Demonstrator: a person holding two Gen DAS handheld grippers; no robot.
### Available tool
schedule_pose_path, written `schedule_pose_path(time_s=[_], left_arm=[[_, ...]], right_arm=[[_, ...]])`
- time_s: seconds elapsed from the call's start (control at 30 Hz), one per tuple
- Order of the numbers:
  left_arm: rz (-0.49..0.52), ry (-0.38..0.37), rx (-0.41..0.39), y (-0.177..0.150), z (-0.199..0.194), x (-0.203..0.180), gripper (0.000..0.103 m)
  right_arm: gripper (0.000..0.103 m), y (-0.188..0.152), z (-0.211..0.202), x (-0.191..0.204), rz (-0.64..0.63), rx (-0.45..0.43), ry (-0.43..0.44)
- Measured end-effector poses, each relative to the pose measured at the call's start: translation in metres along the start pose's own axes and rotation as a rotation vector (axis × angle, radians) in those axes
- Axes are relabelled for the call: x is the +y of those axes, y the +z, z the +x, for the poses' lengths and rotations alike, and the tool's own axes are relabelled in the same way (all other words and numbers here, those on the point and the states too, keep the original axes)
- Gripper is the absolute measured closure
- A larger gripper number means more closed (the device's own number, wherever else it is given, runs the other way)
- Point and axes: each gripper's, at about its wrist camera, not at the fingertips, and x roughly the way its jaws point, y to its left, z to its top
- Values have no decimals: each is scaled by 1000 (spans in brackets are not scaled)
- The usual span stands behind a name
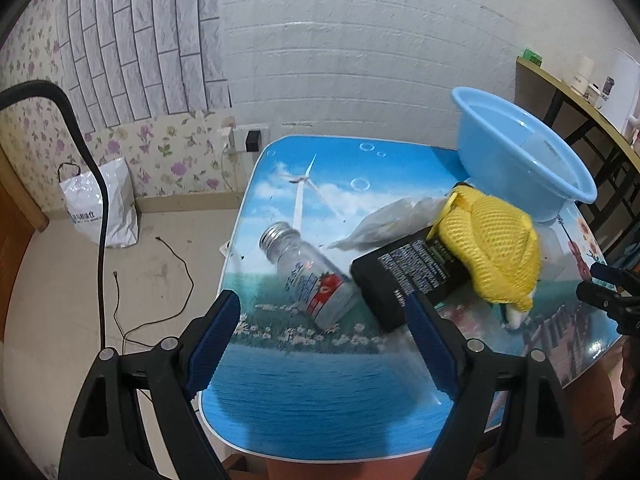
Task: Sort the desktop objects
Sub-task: 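Grasp the glass pill bottle with the left tool while the right tool grasps the toothpick box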
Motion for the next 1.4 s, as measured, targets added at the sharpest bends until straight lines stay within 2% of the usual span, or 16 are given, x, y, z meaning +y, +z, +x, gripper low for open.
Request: schedule_pose_path(time_s=[0.13,0.23,0.5,0.67,1.03,1.1,1.13,1.17,1.2,1.27,1.37,1.4], left_arm=[[-23,-10,17,-1,9,6,19],[-39,-26,26,-1,16,11,19],[-121,-65,66,5,42,22,19],[-135,-97,71,10,52,23,19],[-184,-173,100,18,69,23,19],[-176,-177,101,19,71,20,19],[-170,-182,102,19,71,18,19],[-167,-182,99,19,70,17,22],[-165,-185,91,18,69,16,26],[-177,-218,81,17,65,17,47],[-187,-206,69,17,61,20,62],[-186,-199,66,16,59,21,63]], right_arm=[[7,2,5,5,-18,3,-15],[0,3,9,9,-38,3,-19],[0,14,28,9,-67,19,-41],[0,23,37,18,-153,12,-81],[0,39,58,36,-231,20,-32],[2,39,59,36,-226,26,-16],[9,39,60,35,-221,27,-4],[16,38,59,34,-215,30,16],[17,37,58,33,-207,33,24],[22,35,55,32,-207,33,28],[25,32,50,30,-196,35,42],[26,32,49,29,-191,35,45]])
